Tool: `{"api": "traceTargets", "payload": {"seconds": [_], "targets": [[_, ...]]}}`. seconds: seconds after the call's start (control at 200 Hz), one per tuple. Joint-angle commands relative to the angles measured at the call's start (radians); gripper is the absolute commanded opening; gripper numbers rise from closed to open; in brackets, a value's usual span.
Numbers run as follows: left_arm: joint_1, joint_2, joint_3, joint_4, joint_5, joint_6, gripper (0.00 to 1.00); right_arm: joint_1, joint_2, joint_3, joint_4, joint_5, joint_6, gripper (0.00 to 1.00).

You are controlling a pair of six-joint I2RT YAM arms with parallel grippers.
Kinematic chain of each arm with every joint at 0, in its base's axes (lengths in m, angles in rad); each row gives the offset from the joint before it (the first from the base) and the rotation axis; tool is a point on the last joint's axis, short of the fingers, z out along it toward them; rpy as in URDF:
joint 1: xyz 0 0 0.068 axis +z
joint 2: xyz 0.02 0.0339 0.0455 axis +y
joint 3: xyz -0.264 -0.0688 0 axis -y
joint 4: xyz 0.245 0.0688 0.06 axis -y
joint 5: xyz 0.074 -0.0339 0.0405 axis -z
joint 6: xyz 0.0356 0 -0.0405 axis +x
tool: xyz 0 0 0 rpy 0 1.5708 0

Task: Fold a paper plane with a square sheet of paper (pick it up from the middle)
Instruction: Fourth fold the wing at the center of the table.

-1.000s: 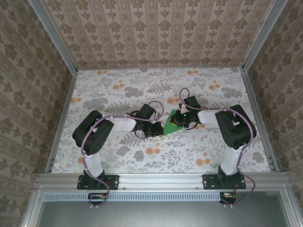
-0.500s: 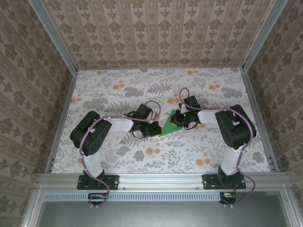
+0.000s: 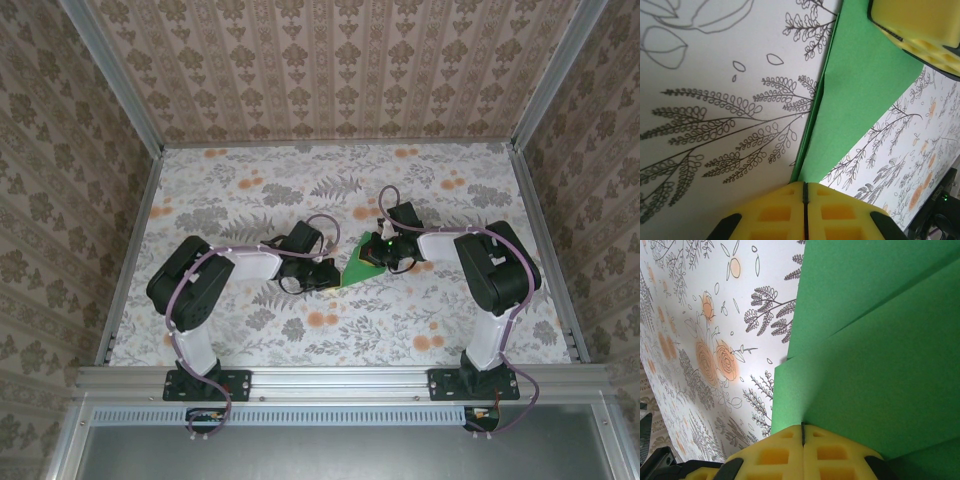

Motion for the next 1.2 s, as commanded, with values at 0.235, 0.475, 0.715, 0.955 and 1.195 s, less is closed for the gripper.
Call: {"api": "traceTargets", "payload": {"seconds": [0.235,0.475,0.715,0.955,1.195], "targets": [[0.016,-0.059,-0.065,-0.007,0.017,-0.012,0.0,-0.004,0.075,-0.03,-0.134,0.111,-0.021,0.0],[0.007,-0.061,0.017,0.073,0.03,-0.011,0.01,-0.005,0.075,-0.029,-0.127,0.106,-0.015,0.0],[0.005,0.049,0.063,0.038,0.001,-0.006,0.0,-0.005,0.069,-0.034,-0.126,0.1,-0.015,0.0],[0.004,0.066,0.028,0.002,-0.006,-0.003,0.0,-0.004,0.047,-0.004,-0.148,0.091,-0.025,0.0],[0.002,0.076,0.022,-0.048,-0.012,0.018,0.0,-0.006,-0.081,0.05,-0.12,0.012,-0.083,0.03]]}}
